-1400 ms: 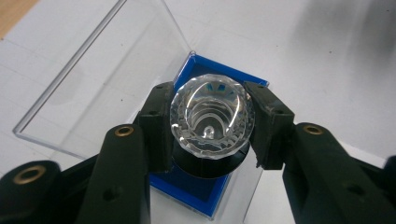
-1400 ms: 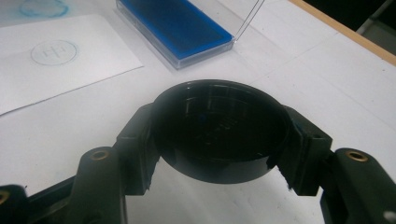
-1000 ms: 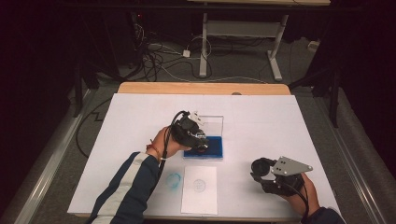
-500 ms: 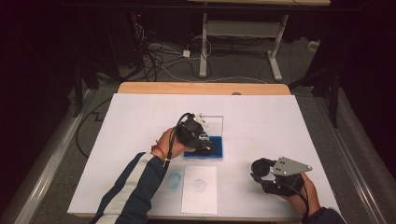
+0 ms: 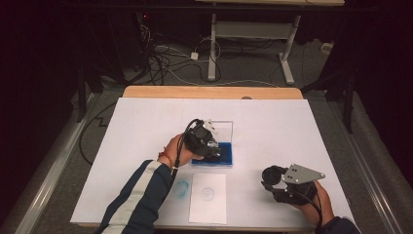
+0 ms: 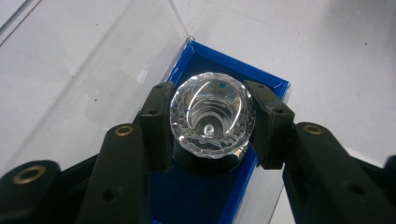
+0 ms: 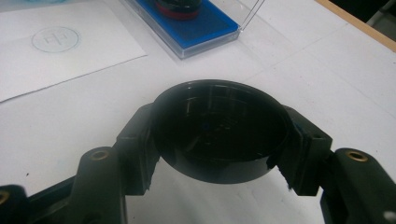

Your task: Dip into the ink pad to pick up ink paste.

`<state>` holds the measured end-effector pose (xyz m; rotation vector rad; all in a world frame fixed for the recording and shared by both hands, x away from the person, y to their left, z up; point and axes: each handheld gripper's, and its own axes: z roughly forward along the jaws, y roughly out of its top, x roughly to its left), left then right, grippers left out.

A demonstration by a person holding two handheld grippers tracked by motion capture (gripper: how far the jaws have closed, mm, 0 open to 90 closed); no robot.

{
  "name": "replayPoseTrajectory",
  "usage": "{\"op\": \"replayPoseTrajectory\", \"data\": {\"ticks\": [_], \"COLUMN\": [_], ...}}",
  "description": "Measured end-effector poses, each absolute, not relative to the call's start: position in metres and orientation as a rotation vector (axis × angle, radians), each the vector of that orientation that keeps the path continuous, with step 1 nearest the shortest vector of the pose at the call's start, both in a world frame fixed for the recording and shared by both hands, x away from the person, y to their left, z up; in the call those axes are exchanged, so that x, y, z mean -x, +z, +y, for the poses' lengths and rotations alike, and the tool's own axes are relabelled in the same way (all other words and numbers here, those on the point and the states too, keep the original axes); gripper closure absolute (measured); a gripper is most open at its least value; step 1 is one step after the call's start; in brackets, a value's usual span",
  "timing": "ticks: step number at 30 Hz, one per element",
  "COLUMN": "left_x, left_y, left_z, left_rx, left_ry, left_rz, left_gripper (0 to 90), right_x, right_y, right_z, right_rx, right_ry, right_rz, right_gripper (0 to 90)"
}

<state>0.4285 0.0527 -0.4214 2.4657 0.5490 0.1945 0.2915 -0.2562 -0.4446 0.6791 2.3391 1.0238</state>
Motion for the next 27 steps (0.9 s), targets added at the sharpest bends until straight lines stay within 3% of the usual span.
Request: {"op": "replayPoseTrajectory", "data": {"ticks": [27], "left_x": [-0.4281], "left_y": [-0.4261], "left_z": [0.0546], "left_rx": [-2.428], "left_ry": [0.179], "left_rz": [0.576], "left_gripper": [54.3], "right_x": [-0.2903], "right_y": [-0.4434], "right_z": [-0.2565], "right_rx": [-0.686], "right_ry": [1.020], "right_rz": [2.320], "right_gripper": [38.3]}}
